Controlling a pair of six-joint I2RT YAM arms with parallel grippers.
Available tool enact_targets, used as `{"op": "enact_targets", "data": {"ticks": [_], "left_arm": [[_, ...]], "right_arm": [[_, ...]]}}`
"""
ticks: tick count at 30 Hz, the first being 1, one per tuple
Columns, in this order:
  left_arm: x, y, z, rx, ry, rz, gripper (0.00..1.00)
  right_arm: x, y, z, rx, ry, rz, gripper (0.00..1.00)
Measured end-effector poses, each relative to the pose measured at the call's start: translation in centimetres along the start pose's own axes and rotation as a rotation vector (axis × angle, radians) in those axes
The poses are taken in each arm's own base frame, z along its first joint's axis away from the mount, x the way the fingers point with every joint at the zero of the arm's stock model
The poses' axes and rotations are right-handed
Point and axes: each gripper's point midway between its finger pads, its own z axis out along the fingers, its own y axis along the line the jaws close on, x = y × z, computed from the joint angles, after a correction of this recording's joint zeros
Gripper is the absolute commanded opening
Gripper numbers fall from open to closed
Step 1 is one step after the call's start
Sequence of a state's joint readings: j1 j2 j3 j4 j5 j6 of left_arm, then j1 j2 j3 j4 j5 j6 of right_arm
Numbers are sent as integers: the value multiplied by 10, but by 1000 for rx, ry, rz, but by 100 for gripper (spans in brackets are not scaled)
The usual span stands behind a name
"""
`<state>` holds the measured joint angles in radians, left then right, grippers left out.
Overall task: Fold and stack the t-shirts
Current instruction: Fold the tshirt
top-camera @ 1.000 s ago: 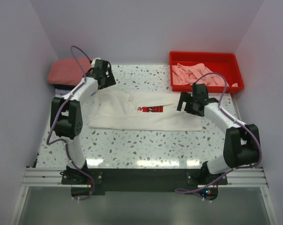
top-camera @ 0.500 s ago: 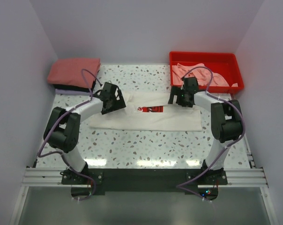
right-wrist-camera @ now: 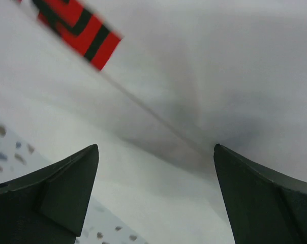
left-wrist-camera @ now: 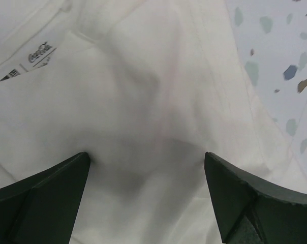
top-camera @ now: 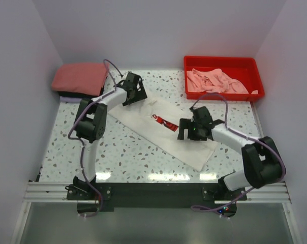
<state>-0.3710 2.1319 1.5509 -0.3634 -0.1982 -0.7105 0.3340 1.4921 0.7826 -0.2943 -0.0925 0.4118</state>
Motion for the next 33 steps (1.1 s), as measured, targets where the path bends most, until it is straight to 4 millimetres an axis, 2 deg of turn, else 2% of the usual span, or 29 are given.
{"op": "enact_targets", "data": {"ticks": [3, 6, 9, 12, 16, 19, 22, 27, 30, 33], "left_arm": [[-19, -39, 22, 42, -27, 18, 100], [-25, -74, 34, 91, -41, 40, 100], [-22, -111, 41, 161, -37, 59, 100], [-19, -138, 42, 239, -31, 53, 100], [-17, -152, 43, 296, -20, 27, 100], [-20, -159, 44, 330, -17, 3, 100], [-23, -166, 46, 358, -25, -8, 100], [-28, -172, 49, 391, -38, -20, 100], [-33, -180, 54, 428, -54, -33, 100], [-40, -190, 58, 491, -72, -40, 100]], "right_arm": [[62, 48, -19, -117, 95, -111, 99], [127, 91, -40, -271, 224, -211, 99], [160, 115, -54, -351, 297, -267, 99], [191, 136, -65, -425, 382, -336, 99], [221, 168, -76, -504, 469, -452, 99], [223, 191, -83, -545, 465, -511, 99], [201, 197, -84, -475, 385, -535, 99], [156, 190, -90, -328, 221, -540, 99], [147, 182, -97, -298, 187, -533, 99], [141, 173, -93, -249, 169, -521, 99]]}}
